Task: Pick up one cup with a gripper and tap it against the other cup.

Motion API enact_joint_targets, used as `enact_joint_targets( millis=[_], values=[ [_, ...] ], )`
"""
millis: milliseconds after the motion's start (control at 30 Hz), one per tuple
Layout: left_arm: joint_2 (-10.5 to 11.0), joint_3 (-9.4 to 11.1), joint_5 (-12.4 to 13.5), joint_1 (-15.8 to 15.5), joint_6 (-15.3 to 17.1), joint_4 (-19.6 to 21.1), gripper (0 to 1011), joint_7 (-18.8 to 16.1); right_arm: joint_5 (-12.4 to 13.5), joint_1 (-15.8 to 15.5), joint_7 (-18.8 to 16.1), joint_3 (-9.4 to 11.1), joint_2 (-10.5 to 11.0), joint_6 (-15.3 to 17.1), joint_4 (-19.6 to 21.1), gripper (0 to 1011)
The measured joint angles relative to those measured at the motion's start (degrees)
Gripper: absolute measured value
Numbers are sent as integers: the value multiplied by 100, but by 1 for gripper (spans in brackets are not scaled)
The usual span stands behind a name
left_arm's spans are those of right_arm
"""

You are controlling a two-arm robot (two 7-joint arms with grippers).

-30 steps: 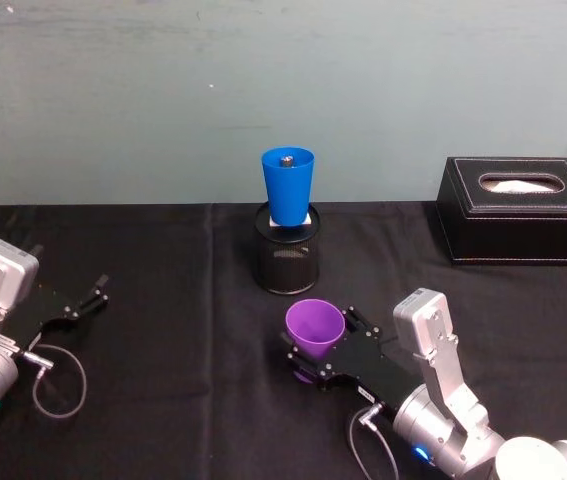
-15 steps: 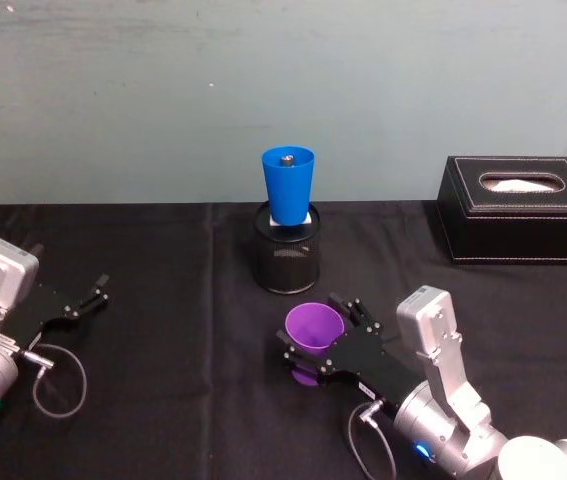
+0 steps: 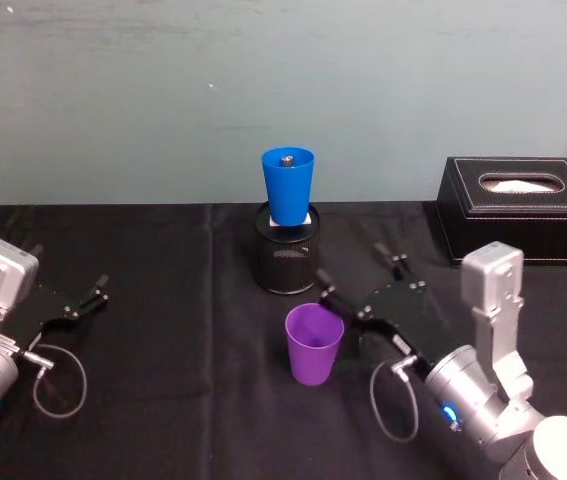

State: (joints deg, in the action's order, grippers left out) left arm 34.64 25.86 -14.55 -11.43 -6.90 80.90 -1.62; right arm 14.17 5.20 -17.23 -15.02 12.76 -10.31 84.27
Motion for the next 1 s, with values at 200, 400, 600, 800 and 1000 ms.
enact_joint_targets(
  millis=[200, 400, 600, 800, 1000],
  values=[
    [0, 0, 0, 0, 0, 0, 1000, 0, -138, -11, 768, 317, -309, 275, -159, 1003],
    [0, 0, 0, 0, 0, 0, 1000, 0, -521, 41, 1508, 503, -612, 458, -451, 1003],
    [0, 0, 0, 0, 0, 0, 1000, 0, -690, 85, 1736, 580, -782, 450, -654, 1003],
    [0, 0, 0, 0, 0, 0, 1000, 0, -689, 85, 1735, 576, -771, 449, -644, 1003],
    [0, 0, 0, 0, 0, 0, 1000, 0, -685, 83, 1733, 570, -759, 449, -625, 1003]
  ],
)
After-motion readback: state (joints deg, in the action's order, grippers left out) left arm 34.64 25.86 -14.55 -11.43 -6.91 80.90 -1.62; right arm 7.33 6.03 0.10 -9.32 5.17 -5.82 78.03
